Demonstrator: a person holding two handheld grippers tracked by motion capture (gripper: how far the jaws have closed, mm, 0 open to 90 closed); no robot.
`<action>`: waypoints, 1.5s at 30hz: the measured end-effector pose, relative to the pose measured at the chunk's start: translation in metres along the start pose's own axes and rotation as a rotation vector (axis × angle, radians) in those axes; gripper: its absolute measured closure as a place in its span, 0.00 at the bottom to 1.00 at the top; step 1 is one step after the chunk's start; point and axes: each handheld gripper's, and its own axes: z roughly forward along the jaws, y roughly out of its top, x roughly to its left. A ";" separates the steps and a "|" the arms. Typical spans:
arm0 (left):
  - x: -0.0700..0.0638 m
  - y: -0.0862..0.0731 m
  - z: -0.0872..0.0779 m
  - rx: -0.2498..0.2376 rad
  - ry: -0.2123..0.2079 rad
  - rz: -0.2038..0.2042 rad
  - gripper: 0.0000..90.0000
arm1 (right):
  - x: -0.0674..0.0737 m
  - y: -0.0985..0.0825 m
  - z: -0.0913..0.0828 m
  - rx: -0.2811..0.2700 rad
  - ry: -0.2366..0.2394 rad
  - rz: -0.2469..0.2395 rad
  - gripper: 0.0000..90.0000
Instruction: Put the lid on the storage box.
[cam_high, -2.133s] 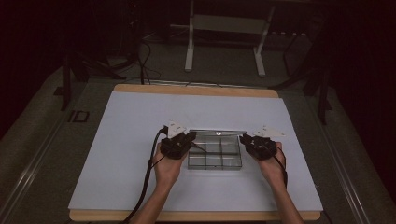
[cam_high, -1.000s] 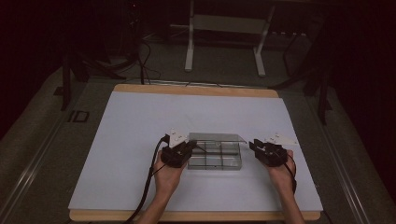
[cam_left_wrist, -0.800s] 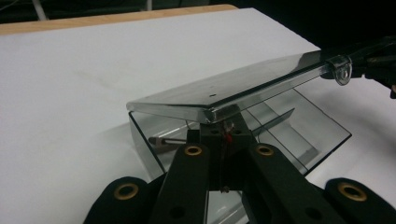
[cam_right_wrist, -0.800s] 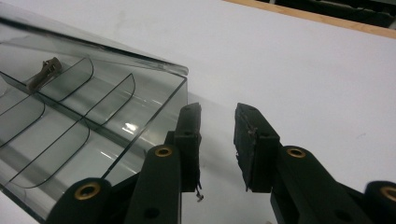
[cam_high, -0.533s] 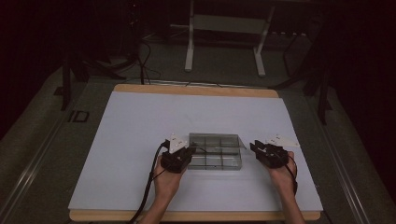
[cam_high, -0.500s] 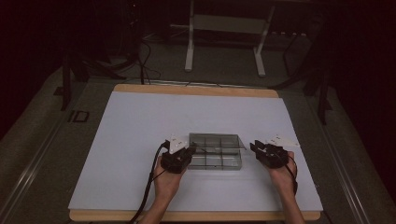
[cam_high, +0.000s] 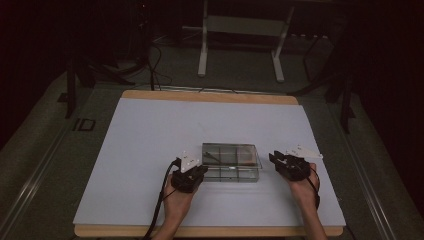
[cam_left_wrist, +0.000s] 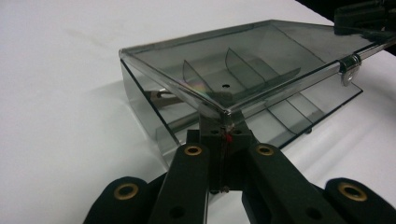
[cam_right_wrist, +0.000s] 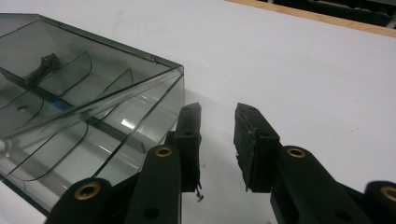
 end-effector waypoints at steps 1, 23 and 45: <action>0.000 -0.001 -0.001 0.004 -0.003 0.003 1.00 | 0.000 0.000 0.000 0.000 0.000 0.000 0.79; -0.001 -0.018 -0.012 0.012 0.008 0.048 1.00 | -0.001 -0.001 -0.003 -0.008 -0.002 -0.003 0.80; -0.001 -0.031 -0.015 0.032 0.010 0.064 0.99 | 0.000 -0.003 -0.001 -0.001 0.000 -0.006 0.80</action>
